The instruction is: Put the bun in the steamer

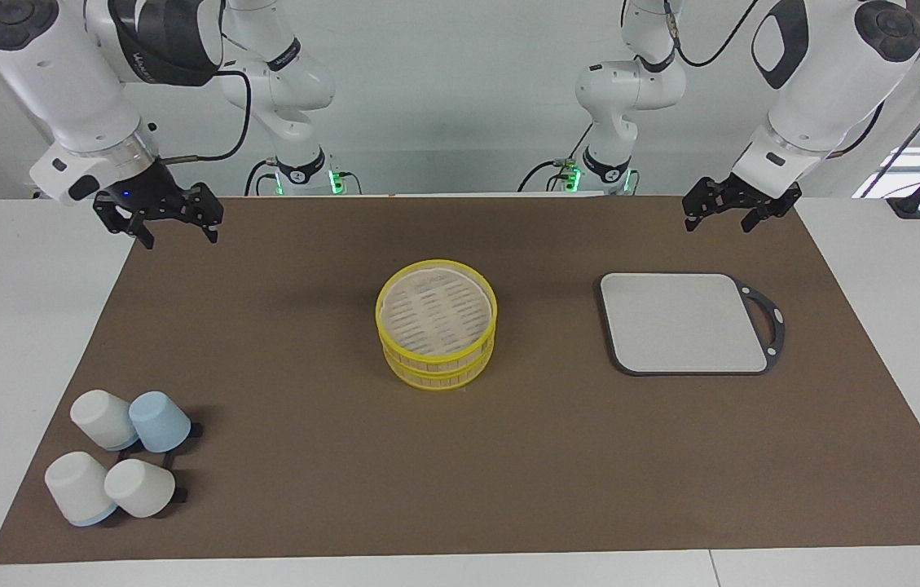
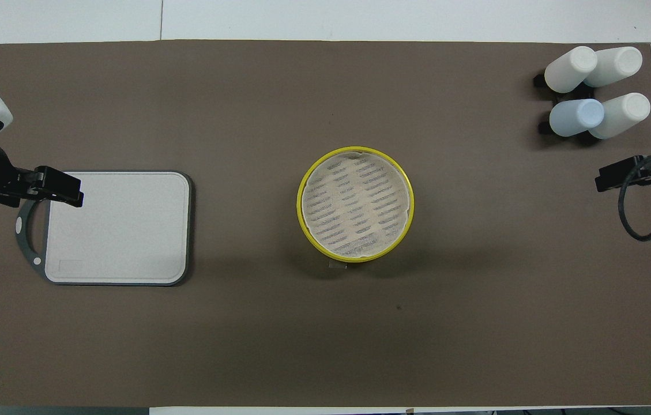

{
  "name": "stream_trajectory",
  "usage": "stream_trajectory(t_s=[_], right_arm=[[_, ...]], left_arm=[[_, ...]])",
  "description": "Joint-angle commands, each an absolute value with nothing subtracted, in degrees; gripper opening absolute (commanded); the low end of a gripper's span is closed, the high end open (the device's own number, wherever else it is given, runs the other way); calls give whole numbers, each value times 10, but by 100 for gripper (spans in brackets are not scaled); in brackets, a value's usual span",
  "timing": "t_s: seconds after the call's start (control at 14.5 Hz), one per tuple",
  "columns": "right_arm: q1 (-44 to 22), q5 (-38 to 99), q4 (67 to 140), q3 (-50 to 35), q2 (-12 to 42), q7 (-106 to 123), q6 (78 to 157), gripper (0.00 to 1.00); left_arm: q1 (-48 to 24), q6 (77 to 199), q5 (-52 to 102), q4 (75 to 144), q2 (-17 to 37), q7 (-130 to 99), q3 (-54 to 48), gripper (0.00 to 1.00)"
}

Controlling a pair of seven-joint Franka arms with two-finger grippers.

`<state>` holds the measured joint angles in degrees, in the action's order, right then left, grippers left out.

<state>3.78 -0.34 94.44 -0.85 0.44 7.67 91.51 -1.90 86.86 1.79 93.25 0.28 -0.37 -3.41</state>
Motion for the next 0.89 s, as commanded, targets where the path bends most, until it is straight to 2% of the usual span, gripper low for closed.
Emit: stream_trajectory(t_s=[0.0,0.83], right_arm=[[48,6,934,-15,10,69,908,100],[47,-4,940,-15,9,26,928,100]], left_arm=[[-25,884,11,947,-6,-1,-30,100],[-25,889,11,947,-4,-3,-30,100]])
